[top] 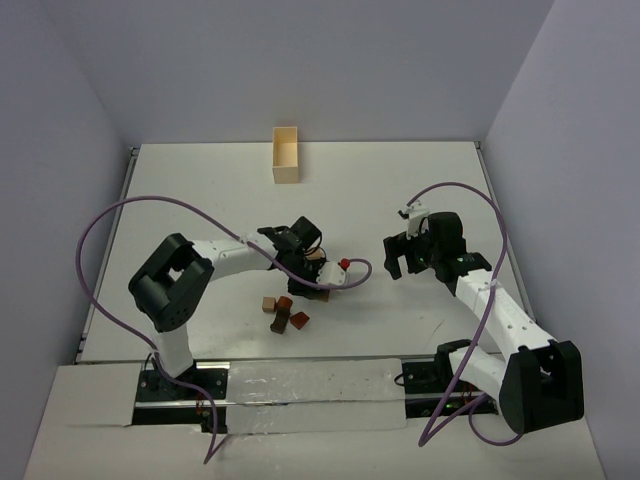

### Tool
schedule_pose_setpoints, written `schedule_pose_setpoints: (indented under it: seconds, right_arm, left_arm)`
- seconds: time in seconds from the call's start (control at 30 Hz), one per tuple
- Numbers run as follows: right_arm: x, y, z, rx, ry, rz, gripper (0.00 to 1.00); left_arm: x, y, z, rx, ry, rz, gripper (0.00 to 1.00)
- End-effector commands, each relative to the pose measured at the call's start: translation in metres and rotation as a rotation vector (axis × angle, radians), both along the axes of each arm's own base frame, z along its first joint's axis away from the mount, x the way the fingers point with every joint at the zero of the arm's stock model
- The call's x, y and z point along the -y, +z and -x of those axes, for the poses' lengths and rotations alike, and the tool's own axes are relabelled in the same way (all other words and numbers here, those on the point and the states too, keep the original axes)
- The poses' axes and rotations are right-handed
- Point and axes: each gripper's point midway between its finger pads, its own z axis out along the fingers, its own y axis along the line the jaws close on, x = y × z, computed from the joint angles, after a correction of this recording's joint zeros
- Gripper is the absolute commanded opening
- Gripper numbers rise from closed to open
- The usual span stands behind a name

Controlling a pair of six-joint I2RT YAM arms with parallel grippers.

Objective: Build the wood block tower

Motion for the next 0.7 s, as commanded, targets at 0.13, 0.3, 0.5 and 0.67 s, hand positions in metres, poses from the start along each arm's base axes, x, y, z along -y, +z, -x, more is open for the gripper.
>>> schedule_pose_setpoints:
  seconds: [0.13, 0.3, 0.5, 0.67]
  right_arm:
    - [-0.004, 0.022, -0.011, 0.06, 0.013, -0.005, 1.0]
    - [-0.004, 0.023, -0.011, 0.061, 0.016, -0.008, 1.0]
    - [-0.004, 0.023, -0.011, 0.064, 0.013, -0.007, 1.0]
    - [-0.003, 0.023, -0.011, 0.063, 0.012, -0.005, 1.0]
  left_arm:
    - [-0.005, 0.048, -0.001, 0.033, 0.076, 0.017, 0.29]
    - [-0.012, 0.068, -0.001, 0.06, 0.114, 0.036, 0.14]
    - [-0.019, 0.081, -0.033, 0.073, 0.222, 0.033, 0.05]
    - [-0.023, 0.081, -0.063, -0.007, 0.247, -0.002, 0.1]
